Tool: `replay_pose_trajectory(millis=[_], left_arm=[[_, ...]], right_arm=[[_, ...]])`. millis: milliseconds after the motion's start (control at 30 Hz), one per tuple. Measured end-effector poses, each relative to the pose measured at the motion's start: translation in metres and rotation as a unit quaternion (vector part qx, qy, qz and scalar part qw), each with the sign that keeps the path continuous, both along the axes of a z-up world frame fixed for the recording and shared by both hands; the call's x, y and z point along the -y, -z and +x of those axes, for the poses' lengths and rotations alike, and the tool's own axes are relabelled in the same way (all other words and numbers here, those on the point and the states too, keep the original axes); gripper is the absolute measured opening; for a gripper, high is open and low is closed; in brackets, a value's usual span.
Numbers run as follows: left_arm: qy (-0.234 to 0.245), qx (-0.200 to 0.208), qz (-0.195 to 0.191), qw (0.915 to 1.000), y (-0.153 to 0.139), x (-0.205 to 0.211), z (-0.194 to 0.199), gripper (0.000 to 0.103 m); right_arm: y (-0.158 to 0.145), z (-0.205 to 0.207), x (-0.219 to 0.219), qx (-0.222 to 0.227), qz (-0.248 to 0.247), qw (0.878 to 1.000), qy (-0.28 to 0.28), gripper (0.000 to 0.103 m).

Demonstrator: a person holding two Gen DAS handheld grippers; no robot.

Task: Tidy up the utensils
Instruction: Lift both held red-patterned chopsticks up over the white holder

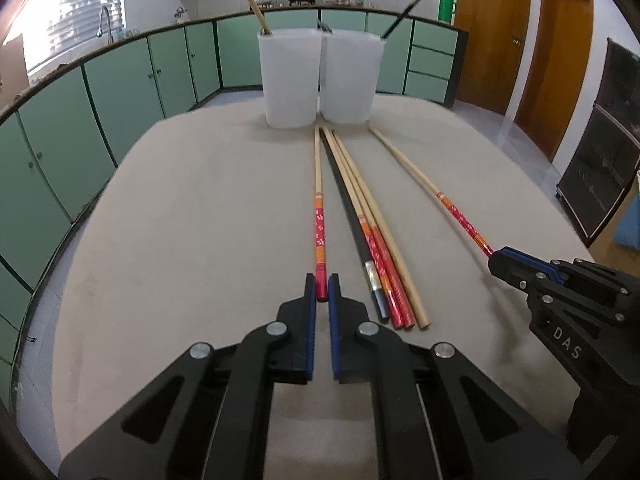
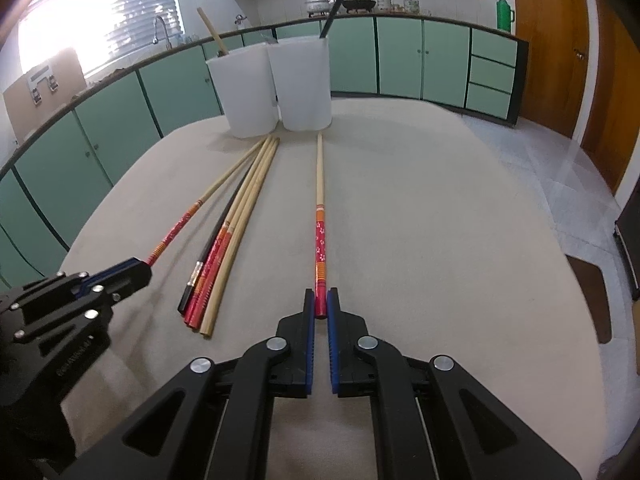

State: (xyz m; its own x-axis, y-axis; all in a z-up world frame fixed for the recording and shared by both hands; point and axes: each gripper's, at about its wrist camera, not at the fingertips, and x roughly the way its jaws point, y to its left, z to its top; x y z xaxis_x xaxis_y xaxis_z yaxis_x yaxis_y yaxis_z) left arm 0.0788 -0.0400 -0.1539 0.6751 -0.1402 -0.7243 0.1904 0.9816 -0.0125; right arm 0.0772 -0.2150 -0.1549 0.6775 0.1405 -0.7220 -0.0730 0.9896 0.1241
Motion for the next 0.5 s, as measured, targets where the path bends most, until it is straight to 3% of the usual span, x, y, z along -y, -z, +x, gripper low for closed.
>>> replay_pose_trajectory(millis=[300, 500], left_arm=[[-0.004, 0.071, -0.006, 0.9974, -0.050, -0.005, -0.008, 0.005], [-0.007, 0.132, -0.019, 0.9910, -0.097, -0.012, -0.007, 0.005]], right_arm=[[-0.044, -0.003, 0.008, 0.057, -0.002, 0.998, 0.001, 0.006], [-0.089, 0.001, 0.015, 0.110, -0.003, 0.994, -0.007, 0.006]])
